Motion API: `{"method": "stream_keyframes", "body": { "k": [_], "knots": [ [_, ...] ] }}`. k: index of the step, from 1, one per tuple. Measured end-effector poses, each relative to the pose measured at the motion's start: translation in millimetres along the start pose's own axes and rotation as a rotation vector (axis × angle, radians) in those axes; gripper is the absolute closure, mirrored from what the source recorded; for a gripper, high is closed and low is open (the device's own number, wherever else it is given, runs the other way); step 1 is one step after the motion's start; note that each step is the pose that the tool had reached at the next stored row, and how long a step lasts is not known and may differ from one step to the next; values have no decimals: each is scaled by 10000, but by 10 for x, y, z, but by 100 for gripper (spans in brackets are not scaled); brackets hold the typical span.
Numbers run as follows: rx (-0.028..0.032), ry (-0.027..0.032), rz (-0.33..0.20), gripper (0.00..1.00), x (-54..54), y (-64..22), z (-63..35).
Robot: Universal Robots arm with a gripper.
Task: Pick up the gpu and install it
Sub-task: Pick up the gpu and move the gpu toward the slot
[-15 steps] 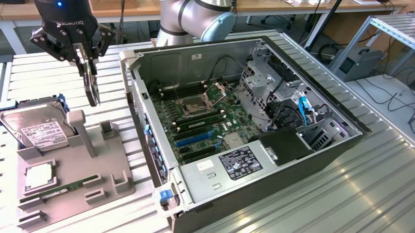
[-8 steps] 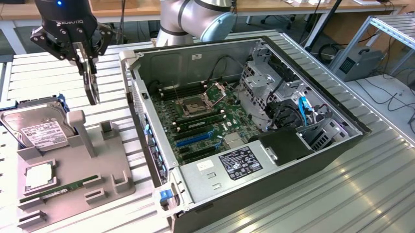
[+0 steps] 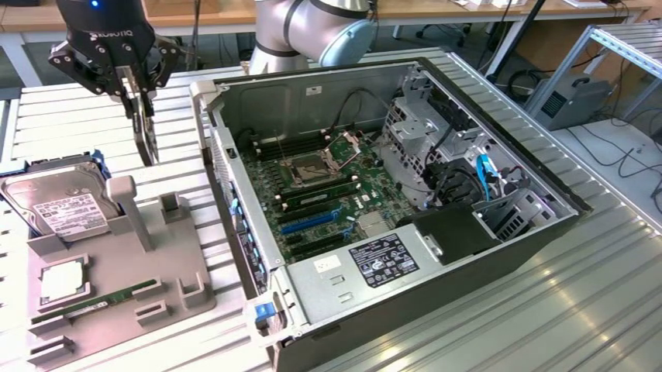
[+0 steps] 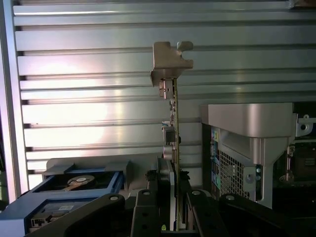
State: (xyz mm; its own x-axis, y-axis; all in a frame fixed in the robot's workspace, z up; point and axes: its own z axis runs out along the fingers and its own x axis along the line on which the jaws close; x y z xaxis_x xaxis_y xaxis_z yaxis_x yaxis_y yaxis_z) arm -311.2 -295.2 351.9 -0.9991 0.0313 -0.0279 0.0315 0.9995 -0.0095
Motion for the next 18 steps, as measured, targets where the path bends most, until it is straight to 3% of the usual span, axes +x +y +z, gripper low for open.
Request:
{"method": "stream_keyframes", "body": {
  "k": [18],
  "knots": [
    [-17,0,0,73,2,79,-1]
  ]
}}
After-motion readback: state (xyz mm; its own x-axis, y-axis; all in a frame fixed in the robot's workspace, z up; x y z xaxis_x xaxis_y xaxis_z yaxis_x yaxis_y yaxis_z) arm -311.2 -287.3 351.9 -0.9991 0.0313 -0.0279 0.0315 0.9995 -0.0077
